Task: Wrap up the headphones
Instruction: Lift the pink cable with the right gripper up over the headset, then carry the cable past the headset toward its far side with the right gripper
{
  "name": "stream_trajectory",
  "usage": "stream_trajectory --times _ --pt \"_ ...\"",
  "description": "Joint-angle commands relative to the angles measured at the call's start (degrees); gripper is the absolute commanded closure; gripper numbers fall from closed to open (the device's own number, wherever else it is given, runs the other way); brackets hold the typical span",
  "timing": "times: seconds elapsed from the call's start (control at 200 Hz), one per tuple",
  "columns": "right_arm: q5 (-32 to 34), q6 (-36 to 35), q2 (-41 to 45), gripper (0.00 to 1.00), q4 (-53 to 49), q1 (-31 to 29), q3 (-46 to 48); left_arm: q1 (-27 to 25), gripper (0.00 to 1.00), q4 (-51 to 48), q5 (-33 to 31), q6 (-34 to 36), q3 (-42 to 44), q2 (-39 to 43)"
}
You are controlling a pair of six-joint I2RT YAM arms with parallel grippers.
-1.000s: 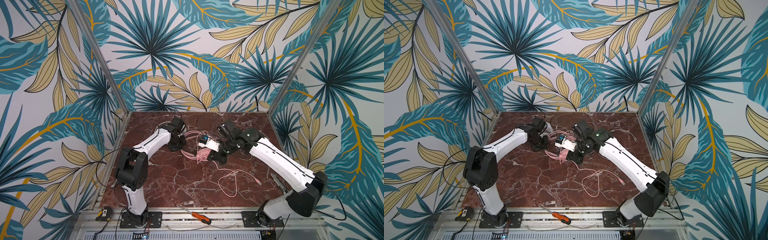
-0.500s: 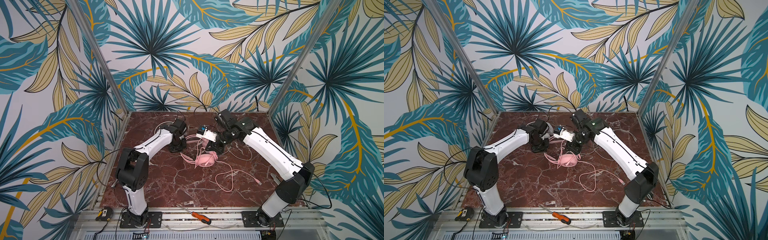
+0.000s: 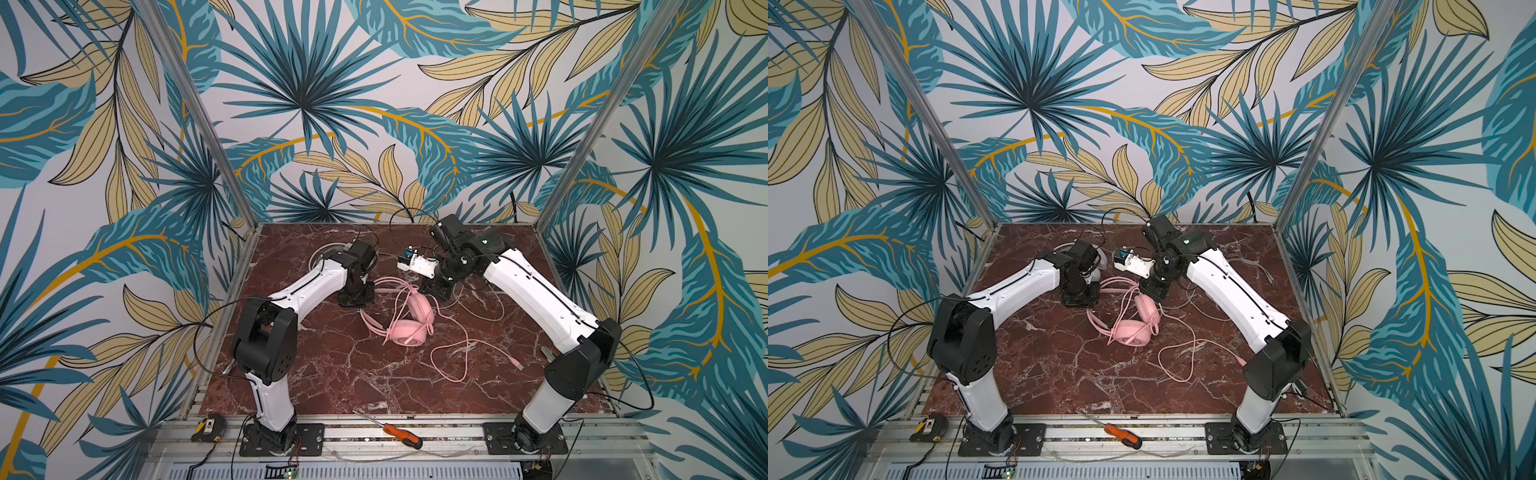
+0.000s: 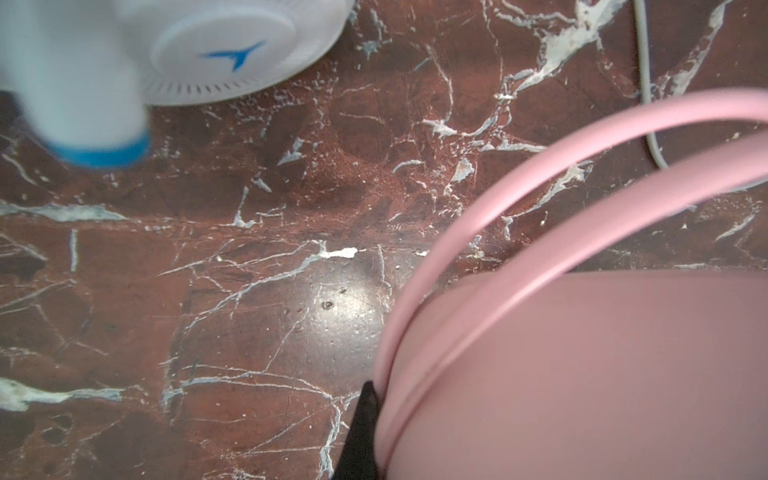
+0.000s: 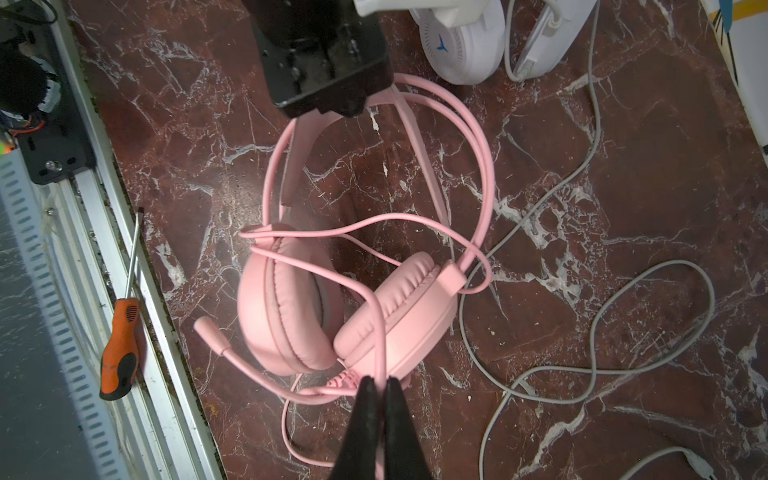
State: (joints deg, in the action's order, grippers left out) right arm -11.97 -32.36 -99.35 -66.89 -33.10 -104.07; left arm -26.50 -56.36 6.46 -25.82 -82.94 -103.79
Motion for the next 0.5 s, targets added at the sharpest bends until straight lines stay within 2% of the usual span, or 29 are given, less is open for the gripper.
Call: stream_trajectory --times 0.0,0.491 --pt "2.9 1.7 -1.9 1.00 0.6 0.5 -1.2 -0.7 1.00 0.2 3.0 2.5 0.2 3.7" --pt "8.3 10.5 -7.6 1.00 3.6 2.5 -2.0 -1.4 1.00 0.1 5.4 7.3 3.2 6.5"
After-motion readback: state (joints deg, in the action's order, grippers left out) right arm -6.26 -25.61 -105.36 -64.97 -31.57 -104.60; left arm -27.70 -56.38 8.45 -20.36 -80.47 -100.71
